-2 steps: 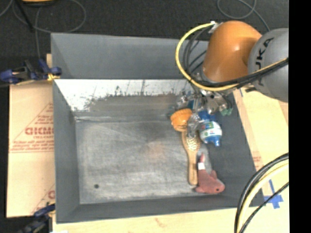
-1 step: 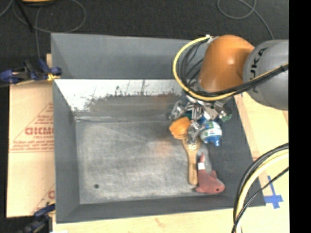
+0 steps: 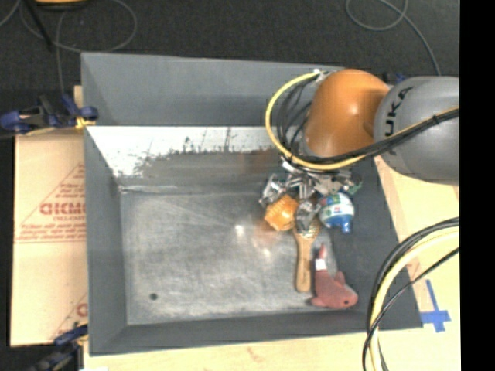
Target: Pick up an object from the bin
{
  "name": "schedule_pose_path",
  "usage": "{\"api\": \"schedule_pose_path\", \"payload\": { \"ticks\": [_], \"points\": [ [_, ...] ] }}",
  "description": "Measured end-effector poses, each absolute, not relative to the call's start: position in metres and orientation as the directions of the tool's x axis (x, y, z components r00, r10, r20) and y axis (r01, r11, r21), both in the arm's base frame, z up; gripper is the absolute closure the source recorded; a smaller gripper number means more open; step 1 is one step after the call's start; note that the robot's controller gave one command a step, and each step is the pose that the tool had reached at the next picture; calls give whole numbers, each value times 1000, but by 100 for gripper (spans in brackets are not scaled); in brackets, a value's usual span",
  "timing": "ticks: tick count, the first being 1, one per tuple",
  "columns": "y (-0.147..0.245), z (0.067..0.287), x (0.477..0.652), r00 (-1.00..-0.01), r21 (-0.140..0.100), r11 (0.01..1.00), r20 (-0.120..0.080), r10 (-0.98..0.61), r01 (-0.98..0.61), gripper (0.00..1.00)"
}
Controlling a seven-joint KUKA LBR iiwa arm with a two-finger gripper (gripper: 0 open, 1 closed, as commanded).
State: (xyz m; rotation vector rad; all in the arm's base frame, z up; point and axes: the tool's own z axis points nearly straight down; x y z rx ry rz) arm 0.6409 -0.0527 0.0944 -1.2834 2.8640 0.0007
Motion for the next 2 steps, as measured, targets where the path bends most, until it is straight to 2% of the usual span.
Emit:
{"api": "schedule_pose_path", "payload": {
  "ticks": [1,2],
  "points": [
    [-68,86,634,-615,-8,616,-19,-788,-788,100],
    [-54,84,653,-683,-11,683,5,-730,-730,100]
  ]
}}
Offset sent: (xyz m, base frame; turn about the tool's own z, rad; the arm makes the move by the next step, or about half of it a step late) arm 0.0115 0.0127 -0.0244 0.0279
